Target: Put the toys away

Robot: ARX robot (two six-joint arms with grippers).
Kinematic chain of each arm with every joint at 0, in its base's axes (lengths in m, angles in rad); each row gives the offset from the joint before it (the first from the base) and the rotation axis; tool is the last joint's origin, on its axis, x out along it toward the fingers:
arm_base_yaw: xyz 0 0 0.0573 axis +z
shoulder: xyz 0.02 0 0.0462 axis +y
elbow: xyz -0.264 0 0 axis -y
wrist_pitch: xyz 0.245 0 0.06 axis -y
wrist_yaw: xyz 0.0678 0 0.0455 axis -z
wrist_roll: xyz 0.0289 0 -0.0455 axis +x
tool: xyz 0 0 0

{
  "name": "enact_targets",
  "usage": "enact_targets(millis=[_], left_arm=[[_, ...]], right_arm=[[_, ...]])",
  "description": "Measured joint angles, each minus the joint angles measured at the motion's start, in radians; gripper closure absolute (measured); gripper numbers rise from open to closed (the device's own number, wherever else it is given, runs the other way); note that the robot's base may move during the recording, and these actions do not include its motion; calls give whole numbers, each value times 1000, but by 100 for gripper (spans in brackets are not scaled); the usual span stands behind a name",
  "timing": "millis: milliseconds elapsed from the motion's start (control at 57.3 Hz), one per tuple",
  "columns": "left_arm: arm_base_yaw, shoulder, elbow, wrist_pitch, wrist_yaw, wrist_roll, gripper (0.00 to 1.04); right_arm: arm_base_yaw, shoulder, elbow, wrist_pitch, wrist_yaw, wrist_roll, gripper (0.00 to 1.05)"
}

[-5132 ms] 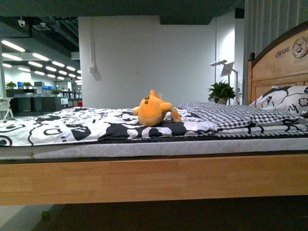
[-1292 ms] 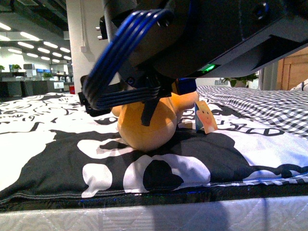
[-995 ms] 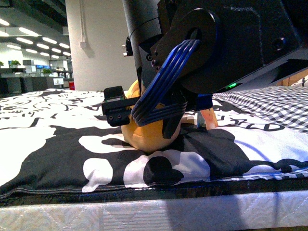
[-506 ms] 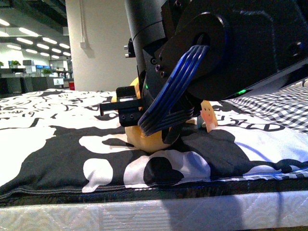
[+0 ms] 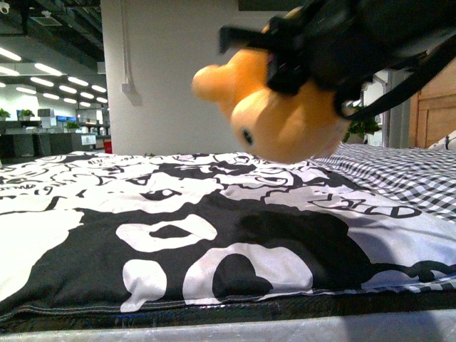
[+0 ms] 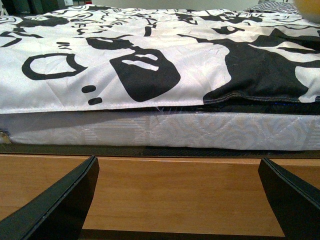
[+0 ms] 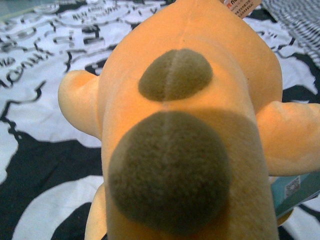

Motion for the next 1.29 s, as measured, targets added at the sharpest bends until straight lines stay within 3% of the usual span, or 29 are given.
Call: enact_targets(millis=[262, 524, 681, 820, 943, 1135, 1292], left_arm=[[0, 0, 0, 0, 0, 0, 6], [0, 0, 0, 0, 0, 0, 6], [0, 0, 0, 0, 0, 0, 6], [0, 0, 0, 0, 0, 0, 6], [0, 0, 0, 0, 0, 0, 6], [0, 0, 0, 0, 0, 0, 6], [0, 0, 0, 0, 0, 0, 6]], right_arm=[[-190, -299, -186, -18, -215, 97, 85], [-448, -636, -460, -35, -556, 233, 85], [-543, -814, -612, -43, -638, 247, 85], [-559, -958, -740, -61, -631, 237, 85], [-521, -1095, -858, -100, -551, 166, 85], [-367, -1273, -1000, -174, -400, 44, 85], [-193, -1338, -1123, -56, -226, -34, 85]])
